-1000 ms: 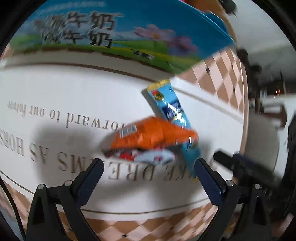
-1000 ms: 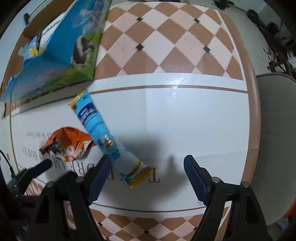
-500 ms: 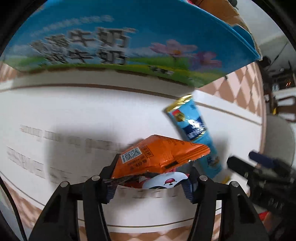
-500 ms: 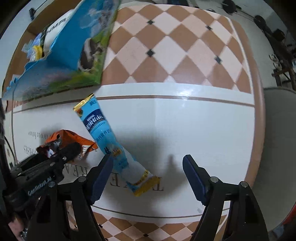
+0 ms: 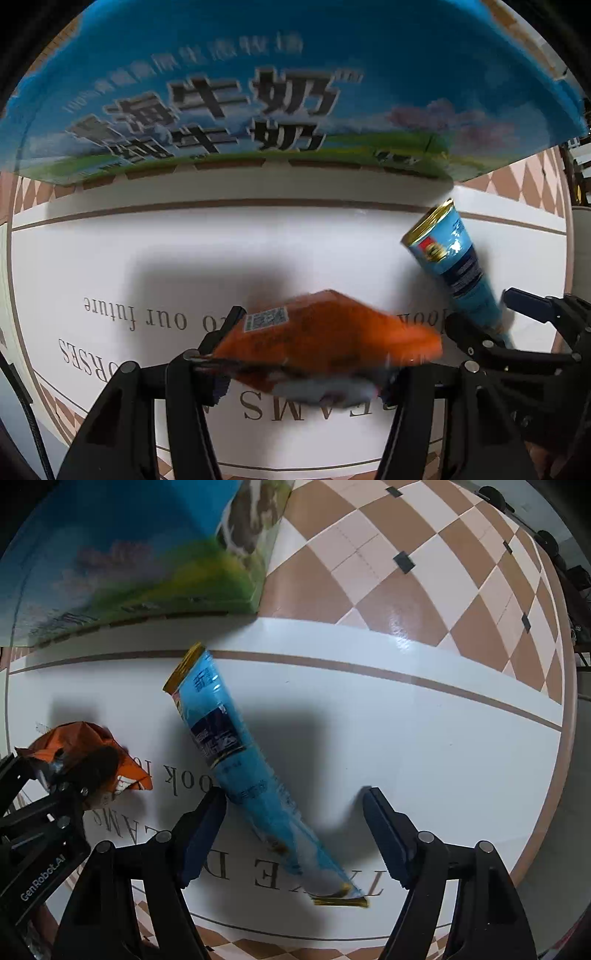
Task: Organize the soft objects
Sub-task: 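Move the left gripper to the orange panda snack bag and grasp it, then lift the panda bag with the left gripper while the right grasps the blue Nestle tube, then lower the panda bag into the box and open the left gripper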
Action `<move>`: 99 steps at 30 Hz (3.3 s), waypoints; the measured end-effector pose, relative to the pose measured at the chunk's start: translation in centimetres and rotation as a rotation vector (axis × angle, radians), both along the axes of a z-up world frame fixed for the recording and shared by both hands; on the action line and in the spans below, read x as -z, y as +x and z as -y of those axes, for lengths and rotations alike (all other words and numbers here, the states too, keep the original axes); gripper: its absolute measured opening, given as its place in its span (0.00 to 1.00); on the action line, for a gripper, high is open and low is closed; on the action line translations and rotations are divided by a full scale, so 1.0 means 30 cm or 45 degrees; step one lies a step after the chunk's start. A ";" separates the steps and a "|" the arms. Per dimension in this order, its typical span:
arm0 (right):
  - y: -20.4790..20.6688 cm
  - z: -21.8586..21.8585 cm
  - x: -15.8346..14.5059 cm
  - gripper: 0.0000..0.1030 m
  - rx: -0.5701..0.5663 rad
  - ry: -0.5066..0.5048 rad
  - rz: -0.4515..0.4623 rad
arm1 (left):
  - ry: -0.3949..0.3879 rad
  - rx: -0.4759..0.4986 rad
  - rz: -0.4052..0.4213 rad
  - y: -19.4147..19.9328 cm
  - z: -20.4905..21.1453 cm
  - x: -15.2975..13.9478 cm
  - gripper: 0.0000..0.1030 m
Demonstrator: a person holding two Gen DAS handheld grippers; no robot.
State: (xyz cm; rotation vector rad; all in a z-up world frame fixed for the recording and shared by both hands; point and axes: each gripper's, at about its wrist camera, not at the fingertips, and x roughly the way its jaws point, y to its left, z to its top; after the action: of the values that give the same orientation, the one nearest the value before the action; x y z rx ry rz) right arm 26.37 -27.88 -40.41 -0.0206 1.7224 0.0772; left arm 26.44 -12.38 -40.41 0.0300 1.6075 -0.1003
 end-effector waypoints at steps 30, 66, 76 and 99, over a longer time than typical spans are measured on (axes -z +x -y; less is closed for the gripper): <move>-0.232 -0.121 -0.127 0.15 0.178 0.142 0.040 | -0.128 0.007 0.121 -0.030 -0.049 -0.271 0.32; 0.437 -0.112 -0.341 0.15 0.596 0.348 0.348 | -0.285 -0.194 -0.188 0.603 -0.138 -0.313 0.33; 0.452 -0.136 -0.289 0.18 0.539 0.301 0.283 | -0.251 -0.169 -0.270 0.577 -0.131 -0.263 0.35; 0.372 -0.149 -0.410 0.58 0.267 0.046 0.320 | -0.220 -0.157 -0.101 0.532 -0.308 -0.409 0.88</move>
State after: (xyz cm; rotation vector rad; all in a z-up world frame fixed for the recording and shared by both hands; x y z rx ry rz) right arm 37.53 -23.41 -28.12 0.1705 1.4626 -0.0485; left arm 42.40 -3.14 -28.13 -0.2086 1.6708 -0.1458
